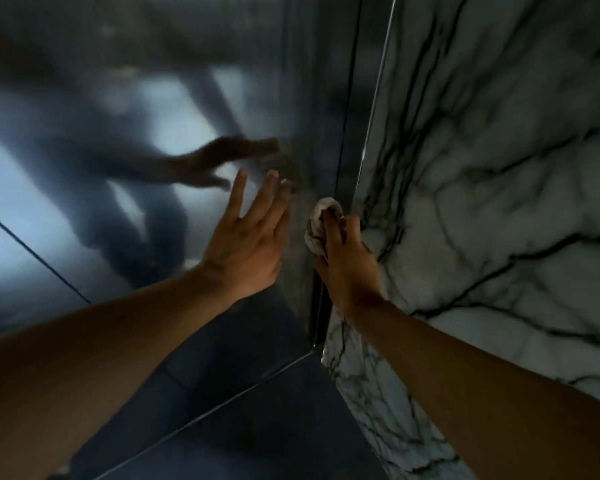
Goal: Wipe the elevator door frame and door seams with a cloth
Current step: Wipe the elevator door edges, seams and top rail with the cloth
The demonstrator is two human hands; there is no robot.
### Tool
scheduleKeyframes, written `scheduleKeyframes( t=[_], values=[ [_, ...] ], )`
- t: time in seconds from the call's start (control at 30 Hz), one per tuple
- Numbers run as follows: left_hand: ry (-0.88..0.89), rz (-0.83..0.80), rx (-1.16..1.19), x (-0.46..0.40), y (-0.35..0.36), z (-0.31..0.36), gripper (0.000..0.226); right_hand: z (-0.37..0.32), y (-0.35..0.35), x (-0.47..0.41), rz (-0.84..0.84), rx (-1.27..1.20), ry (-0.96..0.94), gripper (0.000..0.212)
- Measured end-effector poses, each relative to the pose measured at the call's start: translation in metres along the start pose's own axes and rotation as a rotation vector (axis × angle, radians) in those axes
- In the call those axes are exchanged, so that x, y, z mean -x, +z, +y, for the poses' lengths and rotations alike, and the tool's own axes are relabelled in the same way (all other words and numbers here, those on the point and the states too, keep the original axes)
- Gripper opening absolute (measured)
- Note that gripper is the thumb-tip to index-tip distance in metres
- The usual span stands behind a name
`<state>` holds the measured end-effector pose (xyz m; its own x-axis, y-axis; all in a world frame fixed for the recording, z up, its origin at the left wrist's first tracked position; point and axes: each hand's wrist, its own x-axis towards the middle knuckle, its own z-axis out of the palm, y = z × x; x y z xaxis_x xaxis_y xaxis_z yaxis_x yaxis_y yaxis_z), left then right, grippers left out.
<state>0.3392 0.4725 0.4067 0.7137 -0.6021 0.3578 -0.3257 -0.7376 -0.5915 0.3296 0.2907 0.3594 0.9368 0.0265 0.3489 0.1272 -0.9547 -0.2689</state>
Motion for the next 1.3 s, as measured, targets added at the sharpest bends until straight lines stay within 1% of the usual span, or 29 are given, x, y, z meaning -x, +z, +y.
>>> scheduleKeyframes(
  t=[0.1,0.17,0.23,0.43,0.57,0.63,0.77,0.83,0.93,1.0,1.17,1.3],
  values=[
    [-0.042,0.067,-0.062,-0.031,-0.061,-0.056,0.083,-0.031,-0.079,-0.039,0.055,-0.041,-0.08,0.076],
    [-0.077,0.093,-0.094,-0.049,-0.092,-0.086,0.082,-0.047,-0.12,-0.061,0.122,-0.061,-0.12,0.076],
    [-0.121,0.111,-0.14,-0.066,-0.129,-0.126,0.085,-0.07,-0.167,-0.088,0.191,-0.059,-0.151,0.076],
    [-0.189,0.251,-0.261,-0.104,-0.233,-0.245,0.093,-0.142,-0.291,-0.161,0.376,-0.071,-0.272,0.078],
    [-0.277,0.296,-0.372,-0.121,-0.294,-0.318,0.083,-0.19,-0.369,-0.201,0.481,-0.093,-0.339,0.082],
    [-0.279,0.33,-0.37,-0.126,-0.318,-0.349,0.078,-0.207,-0.396,-0.216,0.532,-0.096,-0.392,0.082],
    [-0.316,0.371,-0.411,-0.132,-0.372,-0.417,0.079,-0.246,-0.458,-0.246,0.629,-0.057,-0.487,0.08],
    [-0.347,0.391,-0.474,-0.135,-0.4,-0.451,0.081,-0.267,-0.492,-0.261,0.692,-0.047,-0.51,0.079],
    [-0.384,0.391,-0.523,-0.135,-0.425,-0.478,0.08,-0.285,-0.525,-0.275,0.753,-0.015,-0.525,0.074],
    [-0.428,0.424,-0.558,-0.137,-0.446,-0.499,0.078,-0.301,-0.553,-0.284,0.817,-0.003,-0.535,0.072],
    [-0.514,0.52,-0.535,-0.141,-0.496,-0.553,0.075,-0.359,-0.619,-0.308,0.958,0.007,-0.571,0.067],
    [-0.518,0.559,-0.573,-0.131,-0.523,-0.591,0.076,-0.401,-0.655,-0.325,1.027,0.04,-0.594,0.063]
  ],
)
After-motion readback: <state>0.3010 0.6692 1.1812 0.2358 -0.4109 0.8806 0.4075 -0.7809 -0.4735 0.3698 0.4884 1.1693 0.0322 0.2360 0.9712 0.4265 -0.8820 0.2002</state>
